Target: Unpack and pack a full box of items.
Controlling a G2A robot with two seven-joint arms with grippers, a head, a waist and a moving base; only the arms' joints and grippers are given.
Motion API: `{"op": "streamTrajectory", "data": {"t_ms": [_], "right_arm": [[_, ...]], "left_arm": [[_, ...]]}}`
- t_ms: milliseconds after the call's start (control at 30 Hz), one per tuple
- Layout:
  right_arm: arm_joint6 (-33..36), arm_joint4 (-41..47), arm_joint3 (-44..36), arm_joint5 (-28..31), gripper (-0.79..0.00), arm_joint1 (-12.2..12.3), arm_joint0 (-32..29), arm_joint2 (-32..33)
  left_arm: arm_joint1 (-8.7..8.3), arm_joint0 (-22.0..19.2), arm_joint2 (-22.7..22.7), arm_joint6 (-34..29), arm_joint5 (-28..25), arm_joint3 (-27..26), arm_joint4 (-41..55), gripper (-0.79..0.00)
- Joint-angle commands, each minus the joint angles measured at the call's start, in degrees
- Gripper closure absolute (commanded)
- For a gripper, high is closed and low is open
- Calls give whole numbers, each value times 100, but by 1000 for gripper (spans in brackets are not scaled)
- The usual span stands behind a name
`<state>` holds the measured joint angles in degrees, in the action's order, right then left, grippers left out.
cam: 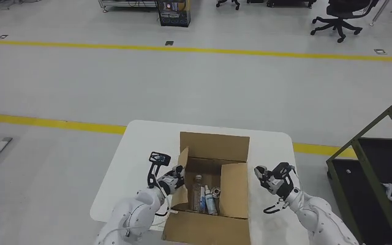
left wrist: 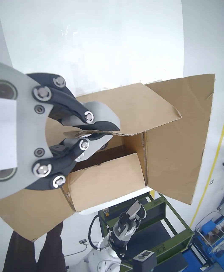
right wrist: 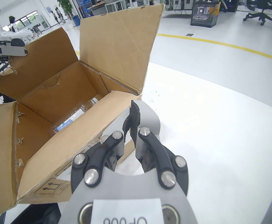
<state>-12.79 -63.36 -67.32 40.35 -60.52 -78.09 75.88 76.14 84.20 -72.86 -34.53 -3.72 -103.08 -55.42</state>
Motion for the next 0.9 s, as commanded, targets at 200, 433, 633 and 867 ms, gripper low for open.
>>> {"op": "streamTrajectory", "data": {"t_ms": [200, 433, 633, 867], "right_arm": [[156, -267, -520, 138, 0, -14, -84, -201], [420, -303, -235, 39, 0, -112, 179, -601], [461, -282, 7, 51, 0, -147, 374, -694], [481, -251, 55, 72, 0, -152, 447, -681]], "left_arm": [[-31, 1, -179, 144, -203, 117, 507, 0], [-69, 43, -393, 187, -231, 215, 859, 0], [-103, 59, -514, 213, -240, 266, 960, -336], [-140, 62, -616, 222, -146, 334, 948, -785]]}}
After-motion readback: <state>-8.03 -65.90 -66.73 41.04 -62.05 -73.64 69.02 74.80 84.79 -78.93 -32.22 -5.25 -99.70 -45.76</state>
